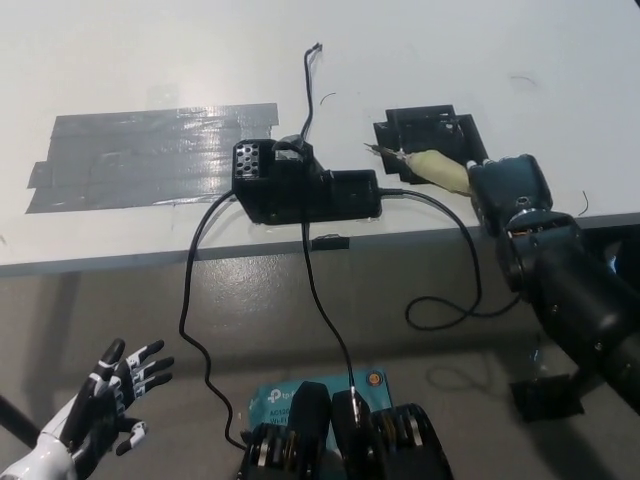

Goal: The robot uses its right hand to grab and lift the soldering gun kept on the middle of the table and puts it in its base

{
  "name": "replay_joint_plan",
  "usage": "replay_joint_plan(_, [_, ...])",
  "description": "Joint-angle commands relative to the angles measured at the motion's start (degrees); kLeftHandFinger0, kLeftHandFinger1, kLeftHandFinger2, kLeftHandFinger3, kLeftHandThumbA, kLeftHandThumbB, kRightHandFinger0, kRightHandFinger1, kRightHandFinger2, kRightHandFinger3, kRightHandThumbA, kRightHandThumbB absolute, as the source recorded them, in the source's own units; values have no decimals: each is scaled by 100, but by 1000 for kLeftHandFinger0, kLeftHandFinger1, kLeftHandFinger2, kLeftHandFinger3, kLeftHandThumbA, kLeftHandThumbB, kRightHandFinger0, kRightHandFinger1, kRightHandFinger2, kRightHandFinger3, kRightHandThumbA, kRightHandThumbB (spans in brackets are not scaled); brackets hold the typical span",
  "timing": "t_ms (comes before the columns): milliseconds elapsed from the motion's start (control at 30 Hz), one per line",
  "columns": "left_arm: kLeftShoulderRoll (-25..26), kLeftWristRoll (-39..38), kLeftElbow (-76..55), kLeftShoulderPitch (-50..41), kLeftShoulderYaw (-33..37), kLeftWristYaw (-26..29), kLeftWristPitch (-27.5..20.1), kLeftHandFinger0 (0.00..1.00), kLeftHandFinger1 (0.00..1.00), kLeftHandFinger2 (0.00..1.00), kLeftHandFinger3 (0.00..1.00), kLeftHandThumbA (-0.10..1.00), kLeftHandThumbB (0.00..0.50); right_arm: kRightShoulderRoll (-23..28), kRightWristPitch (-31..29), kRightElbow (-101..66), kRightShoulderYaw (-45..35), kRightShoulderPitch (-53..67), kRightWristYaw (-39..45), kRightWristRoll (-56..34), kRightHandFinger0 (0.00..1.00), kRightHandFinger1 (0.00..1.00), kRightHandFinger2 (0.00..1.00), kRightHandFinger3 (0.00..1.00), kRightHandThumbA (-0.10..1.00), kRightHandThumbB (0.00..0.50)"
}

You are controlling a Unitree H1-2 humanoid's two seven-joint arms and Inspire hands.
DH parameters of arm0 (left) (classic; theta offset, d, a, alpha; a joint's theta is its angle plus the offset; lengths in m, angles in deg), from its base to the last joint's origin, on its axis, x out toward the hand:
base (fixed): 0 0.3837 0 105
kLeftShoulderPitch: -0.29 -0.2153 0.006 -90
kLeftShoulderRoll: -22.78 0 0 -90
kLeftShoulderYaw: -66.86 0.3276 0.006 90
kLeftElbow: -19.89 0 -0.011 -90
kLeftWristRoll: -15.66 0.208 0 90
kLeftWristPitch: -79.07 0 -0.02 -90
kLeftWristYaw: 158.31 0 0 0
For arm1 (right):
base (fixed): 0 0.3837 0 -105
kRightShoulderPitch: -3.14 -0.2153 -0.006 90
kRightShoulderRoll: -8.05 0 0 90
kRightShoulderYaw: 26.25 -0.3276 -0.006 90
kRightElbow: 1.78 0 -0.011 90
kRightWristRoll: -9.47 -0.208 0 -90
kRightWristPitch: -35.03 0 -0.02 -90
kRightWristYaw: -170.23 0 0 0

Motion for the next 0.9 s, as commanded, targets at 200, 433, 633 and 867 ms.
replay_joint_plan(200, [178,21,-37,72,-18,-115,-120,1000,1000,1000,1000,1000,157,186,-294,57,-1019,577,-608,-736,22,429,736,321,-42,0])
replay_joint_plan(433, [207,22,-11,33,-41,-110,-124,980,1000,1000,1000,1000,180,8,-655,-463,-2053,639,-973,-1399,0,393,734,213,-100,0])
replay_joint_plan(633, [214,60,-14,-34,-32,-122,-218,986,1000,1000,1000,1000,151,-25,-997,-889,-2721,593,-1059,-1925,16,456,787,668,-100,0])
replay_joint_plan(867, [250,99,45,-79,-25,-150,-270,1000,1000,1000,1000,1000,153,-8,-1399,-808,-3024,512,-1243,-2190,0,255,600,272,-100,2])
